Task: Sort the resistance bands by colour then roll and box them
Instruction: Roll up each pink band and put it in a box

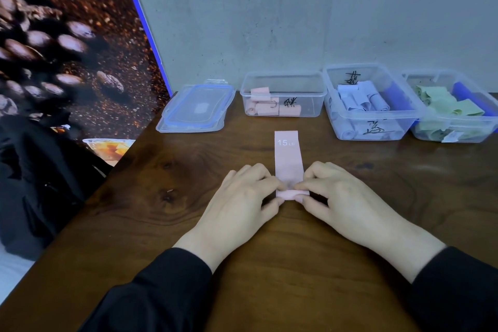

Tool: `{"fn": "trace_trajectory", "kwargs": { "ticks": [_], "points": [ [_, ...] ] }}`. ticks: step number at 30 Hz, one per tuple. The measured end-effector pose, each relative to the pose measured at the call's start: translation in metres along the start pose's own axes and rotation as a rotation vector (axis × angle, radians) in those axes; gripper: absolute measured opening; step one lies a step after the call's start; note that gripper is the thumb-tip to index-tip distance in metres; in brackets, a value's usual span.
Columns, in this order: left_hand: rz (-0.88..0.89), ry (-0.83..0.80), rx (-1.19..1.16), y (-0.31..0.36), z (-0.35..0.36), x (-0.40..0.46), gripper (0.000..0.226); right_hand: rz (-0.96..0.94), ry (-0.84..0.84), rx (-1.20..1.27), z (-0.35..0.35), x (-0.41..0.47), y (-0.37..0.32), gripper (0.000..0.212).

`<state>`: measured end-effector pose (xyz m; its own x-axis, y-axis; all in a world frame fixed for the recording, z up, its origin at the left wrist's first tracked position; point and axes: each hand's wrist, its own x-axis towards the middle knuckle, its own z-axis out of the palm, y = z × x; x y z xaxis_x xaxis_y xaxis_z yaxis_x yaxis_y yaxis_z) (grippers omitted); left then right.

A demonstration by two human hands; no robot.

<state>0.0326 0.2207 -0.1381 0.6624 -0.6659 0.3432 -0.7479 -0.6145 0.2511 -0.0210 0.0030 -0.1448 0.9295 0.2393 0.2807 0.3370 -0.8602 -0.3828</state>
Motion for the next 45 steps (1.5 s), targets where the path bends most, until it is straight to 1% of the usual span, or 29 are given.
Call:
{"fn": "trace_trajectory", "kwargs": {
  "ticks": [5,8,13,15,18,22,26,27,29,32,36,41,45],
  "points": [
    [-0.018,-0.010,0.002,-0.005,0.001,0.006,0.026,-0.006,0.011,0.020,0.000,0.004,0.003,0.019],
    [-0.011,-0.006,0.018,-0.006,0.002,0.009,0.031,0.019,0.026,-0.001,0.002,0.008,0.007,0.027],
    [-0.005,0.010,-0.016,-0.012,0.004,0.017,0.016,0.029,0.039,-0.004,0.002,0.016,0.009,0.035],
    [-0.012,0.012,-0.016,-0.015,0.005,0.020,0.018,0.030,0.045,-0.002,0.001,0.018,0.008,0.031],
    [-0.023,0.002,-0.017,-0.019,0.007,0.024,0.025,0.018,0.061,0.015,0.001,0.019,0.011,0.018],
    [-0.027,-0.014,-0.018,-0.022,0.008,0.031,0.032,0.040,0.084,-0.001,0.004,0.024,0.017,0.020],
    [-0.024,0.002,-0.045,-0.026,0.008,0.038,0.017,0.057,0.108,-0.005,0.005,0.027,0.017,0.026],
    [-0.024,0.000,-0.053,-0.027,0.009,0.040,0.016,0.059,0.115,-0.006,0.006,0.028,0.016,0.027],
    [-0.030,0.002,-0.057,-0.029,0.009,0.042,0.019,0.061,0.119,-0.020,0.006,0.029,0.016,0.027],
    [-0.042,0.003,-0.047,-0.030,0.010,0.046,0.022,0.062,0.116,-0.014,0.006,0.031,0.017,0.019],
    [-0.040,0.015,-0.051,-0.030,0.011,0.052,0.025,0.087,0.140,-0.028,0.007,0.035,0.022,0.022],
    [-0.018,0.002,-0.075,-0.034,0.015,0.058,0.016,0.100,0.145,-0.031,0.009,0.041,0.022,0.024],
    [-0.039,-0.013,-0.058,-0.036,0.016,0.064,0.024,0.112,0.132,-0.022,0.007,0.042,0.023,0.025]
  ]
}}
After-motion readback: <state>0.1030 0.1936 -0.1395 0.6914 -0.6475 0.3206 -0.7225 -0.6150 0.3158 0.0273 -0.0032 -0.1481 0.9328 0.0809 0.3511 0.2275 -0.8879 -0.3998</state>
